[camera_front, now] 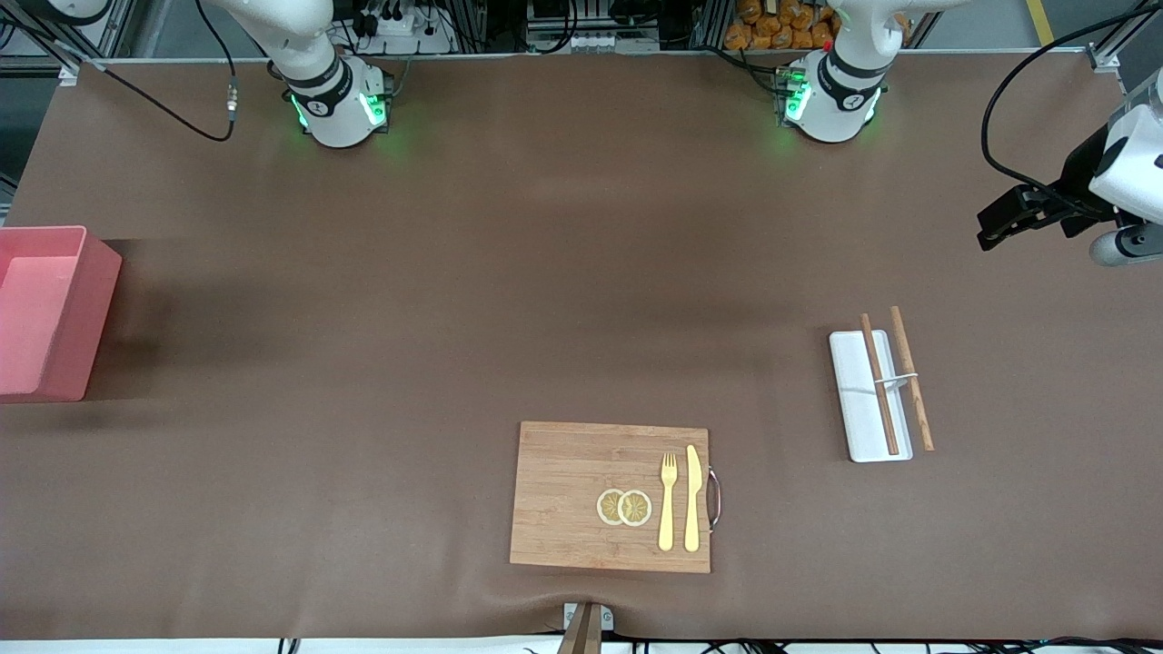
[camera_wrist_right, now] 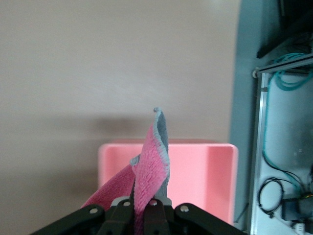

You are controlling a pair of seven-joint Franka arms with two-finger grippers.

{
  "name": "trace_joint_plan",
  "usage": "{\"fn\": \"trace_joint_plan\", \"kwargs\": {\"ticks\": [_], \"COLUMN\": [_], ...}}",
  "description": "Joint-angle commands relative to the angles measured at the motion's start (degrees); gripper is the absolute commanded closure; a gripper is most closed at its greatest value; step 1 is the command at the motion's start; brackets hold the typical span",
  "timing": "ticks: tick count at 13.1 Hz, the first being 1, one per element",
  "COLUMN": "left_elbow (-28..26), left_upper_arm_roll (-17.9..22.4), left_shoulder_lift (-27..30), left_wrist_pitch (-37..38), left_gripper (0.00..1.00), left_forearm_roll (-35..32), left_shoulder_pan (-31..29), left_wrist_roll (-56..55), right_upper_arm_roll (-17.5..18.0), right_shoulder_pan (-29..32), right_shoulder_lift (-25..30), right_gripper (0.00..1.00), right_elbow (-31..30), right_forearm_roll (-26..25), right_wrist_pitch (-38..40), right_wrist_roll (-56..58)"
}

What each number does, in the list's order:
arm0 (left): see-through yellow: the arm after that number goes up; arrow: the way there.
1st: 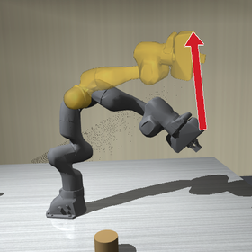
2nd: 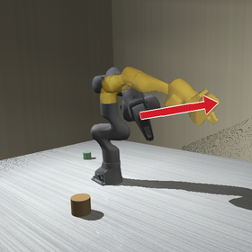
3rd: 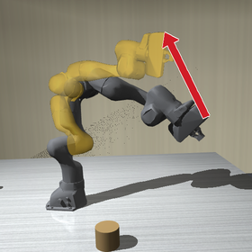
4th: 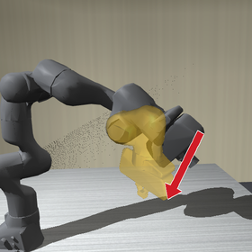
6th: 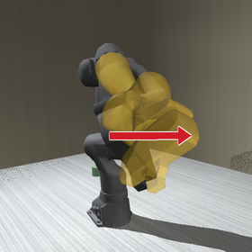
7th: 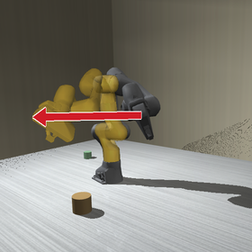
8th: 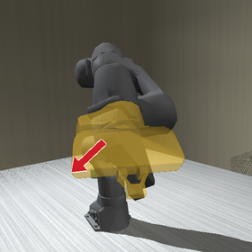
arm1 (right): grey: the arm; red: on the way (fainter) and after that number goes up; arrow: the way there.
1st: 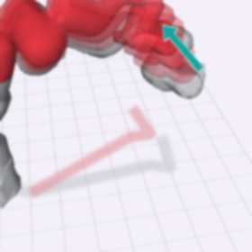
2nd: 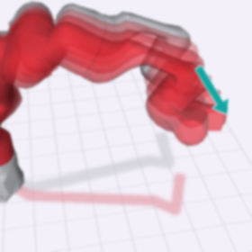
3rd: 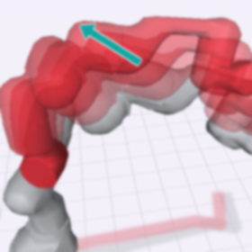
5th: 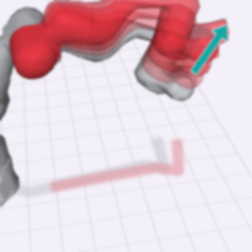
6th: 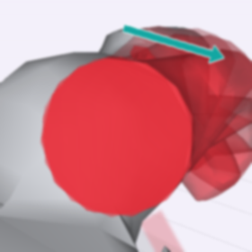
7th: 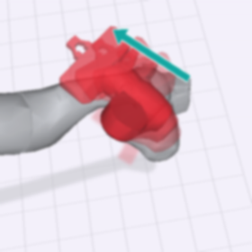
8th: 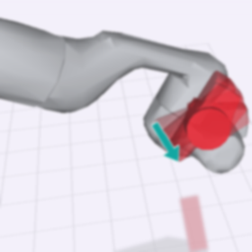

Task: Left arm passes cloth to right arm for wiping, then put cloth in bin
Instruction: 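Carry the cloth with the right gripper into the pink bin and release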

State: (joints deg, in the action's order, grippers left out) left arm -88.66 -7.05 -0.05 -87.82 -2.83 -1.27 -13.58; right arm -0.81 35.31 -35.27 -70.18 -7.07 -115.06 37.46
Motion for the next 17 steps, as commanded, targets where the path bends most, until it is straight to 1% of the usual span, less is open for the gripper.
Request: {"fn": "trace_joint_plan", "kwargs": {"ticks": [1, 2, 3, 4, 5, 6, 7, 8, 10, 12, 13, 15, 16, 17], "left_elbow": [-0.7, -0.7, -0.6, -0.6, -0.6, -0.7, -0.7, -0.8, -0.8, -0.8, -0.9, -0.9, -0.9, -0.9], "left_upper_arm_roll": [-0.2, -0.7, -0.7, -0.7, -0.7, -0.7, -0.7, -0.7, -0.7, -0.7, -0.7, -0.7, -0.7, -0.7], "left_shoulder_lift": [1.0, 1.1, 1.0, 0.8, 0.8, 0.8, 0.8, 0.9, 0.8, 0.8, 0.8, 0.7, 0.6, 0.6], "left_wrist_pitch": [-0.5, -0.4, -0.4, -0.4, -0.4, -0.4, -0.4, -0.4, -0.4, -0.4, -0.4, -0.4, -0.5, -0.5], "left_gripper": [0.0, 0.0, 0.0, 0.0, 0.0, 0.0, 0.0, 0.0, 0.0, 0.0, 0.0, 0.0, 0.0, 0.0], "left_forearm_roll": [-0.5, -0.4, -0.4, -0.4, -0.4, -0.4, -0.4, -0.4, -0.4, -0.4, -0.4, -0.4, -0.4, -0.4], "left_shoulder_pan": [0.1, 0.0, -0.1, -0.2, -0.2, -0.2, -0.2, -0.2, 0.0, 0.0, 0.0, 0.0, 0.0, 0.0], "left_wrist_roll": [0.1, 0.0, 0.0, 0.1, 0.0, 0.1, 0.1, 0.1, 0.1, 0.1, 0.0, 0.1, 0.1, 0.0], "right_upper_arm_roll": [1.2, 1.2, 1.2, 1.2, 1.2, 1.2, 1.2, 1.3, 1.5, 2.0, 2.9, 3.4, 3.4, 3.2], "right_shoulder_pan": [4.8, 6.2, 6.7, 6.9, 7.5, 7.9, 7.9, 7.9, 7.6, 6.8, 6.3, 3.7, 1.7, -0.7], "right_shoulder_lift": [-5.7, -7.4, -9.3, -10.5, -11.4, -11.4, -11.2, -11.1, -10.1, -7.1, -6.0, -2.9, -1.3, 0.0], "right_gripper": [1.0, 1.0, 0.97, 0.48, 0.0, 0.0, 0.0, 0.0, 0.0, 0.0, 0.0, 0.0, 0.0, 0.0], "right_elbow": [2.9, 2.8, 2.6, 2.4, 1.5, 0.5, -0.5, -0.7, -0.3, 0.0, 0.0, 0.0, 0.0, -0.3], "right_forearm_roll": [-0.9, -0.5, 0.1, 1.0, 3.5, 6.9, 8.3, 8.4, 8.5, 8.5, 8.4, 8.5, 8.5, 8.5], "right_wrist_pitch": [-3.6, -5.6, -6.6, -6.6, -6.6, -6.4, -5.6, -4.0, 2.0, 7.9, 8.9, 8.9, 8.9, 9.1], "right_wrist_roll": [4.5, 5.3, 5.3, 5.3, 5.3, 6.0, 6.9, 7.7, 7.7, 7.3, 6.8, 6.3, 4.6, -0.1]}}
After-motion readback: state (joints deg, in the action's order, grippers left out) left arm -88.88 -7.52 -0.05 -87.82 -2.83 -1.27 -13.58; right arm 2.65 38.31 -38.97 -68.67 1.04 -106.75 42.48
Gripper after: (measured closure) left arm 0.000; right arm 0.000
